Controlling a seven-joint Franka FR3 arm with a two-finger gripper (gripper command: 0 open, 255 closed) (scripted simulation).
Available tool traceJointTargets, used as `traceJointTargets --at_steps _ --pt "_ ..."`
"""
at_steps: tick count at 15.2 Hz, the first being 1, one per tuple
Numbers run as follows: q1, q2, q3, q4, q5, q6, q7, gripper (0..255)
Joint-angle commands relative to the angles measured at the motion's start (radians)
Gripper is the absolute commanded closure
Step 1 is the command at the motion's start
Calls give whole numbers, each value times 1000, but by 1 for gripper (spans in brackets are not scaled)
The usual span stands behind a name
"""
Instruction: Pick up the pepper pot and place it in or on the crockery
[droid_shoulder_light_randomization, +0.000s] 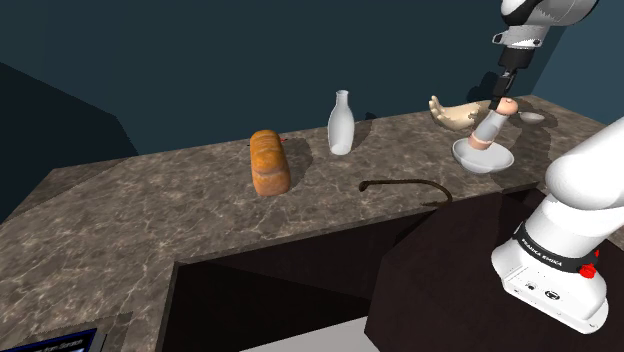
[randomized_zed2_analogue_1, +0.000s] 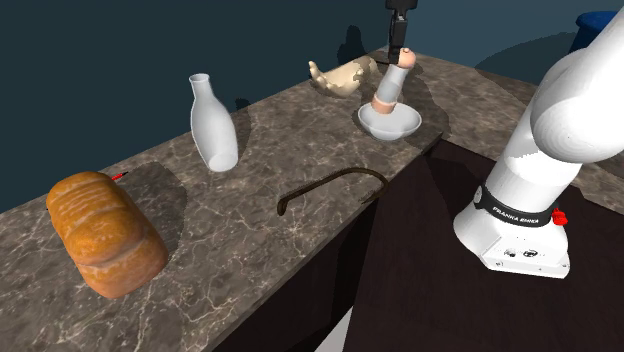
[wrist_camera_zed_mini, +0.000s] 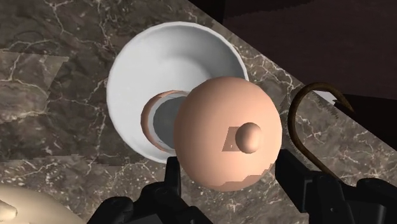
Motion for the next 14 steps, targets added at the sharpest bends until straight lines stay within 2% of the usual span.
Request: traceJointTargets --at_steps 1,8,9,14 --pt "2 13 -3 -19 4 32 -3 255" --pt "2 13 -3 -19 4 32 -3 255" --pt "2 13 -3 -19 4 32 -3 0" --pt "2 13 -3 -19 4 32 -3 0"
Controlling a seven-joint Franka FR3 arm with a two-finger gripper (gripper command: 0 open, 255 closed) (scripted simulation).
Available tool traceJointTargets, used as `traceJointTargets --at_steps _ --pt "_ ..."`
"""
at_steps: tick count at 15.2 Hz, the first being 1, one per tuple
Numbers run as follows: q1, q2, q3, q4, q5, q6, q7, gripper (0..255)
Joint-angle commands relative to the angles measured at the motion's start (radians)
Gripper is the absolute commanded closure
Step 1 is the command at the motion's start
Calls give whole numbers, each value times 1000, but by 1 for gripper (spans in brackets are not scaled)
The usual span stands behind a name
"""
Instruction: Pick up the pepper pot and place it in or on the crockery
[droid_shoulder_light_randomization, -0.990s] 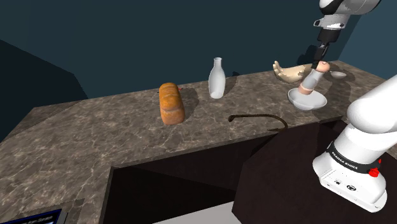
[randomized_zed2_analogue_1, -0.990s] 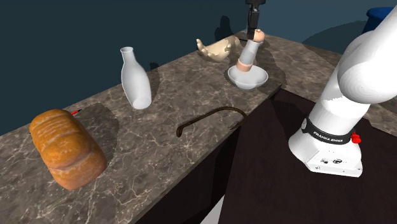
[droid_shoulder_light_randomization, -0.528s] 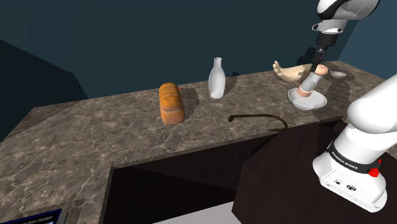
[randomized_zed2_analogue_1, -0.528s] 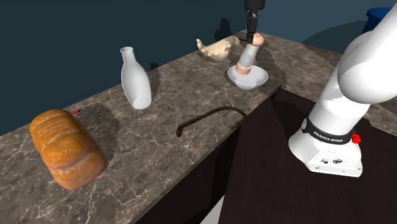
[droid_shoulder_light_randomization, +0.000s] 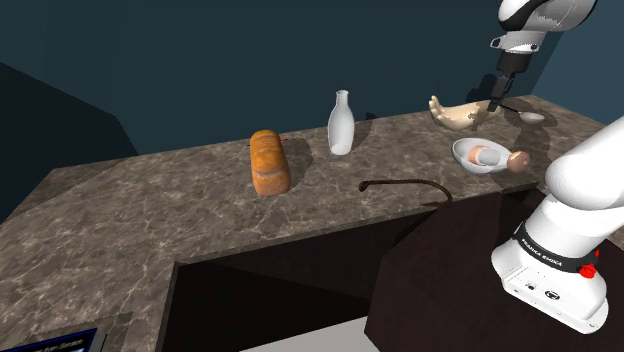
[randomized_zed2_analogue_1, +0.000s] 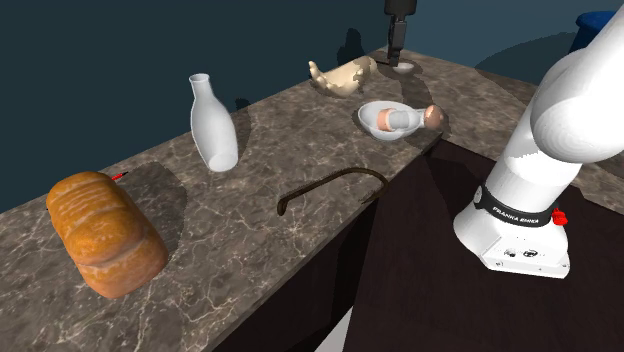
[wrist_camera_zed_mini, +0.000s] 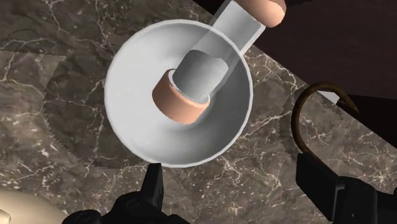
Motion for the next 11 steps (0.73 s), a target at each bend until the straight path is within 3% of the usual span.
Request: traceJointTargets --at_steps 1,4,11 --pt "-1 -10 3 26 -2 -36 3 0" --pt "-1 -30 11 105 -6 -133 8 0" --pt "-1 -30 11 105 -6 -133 8 0"
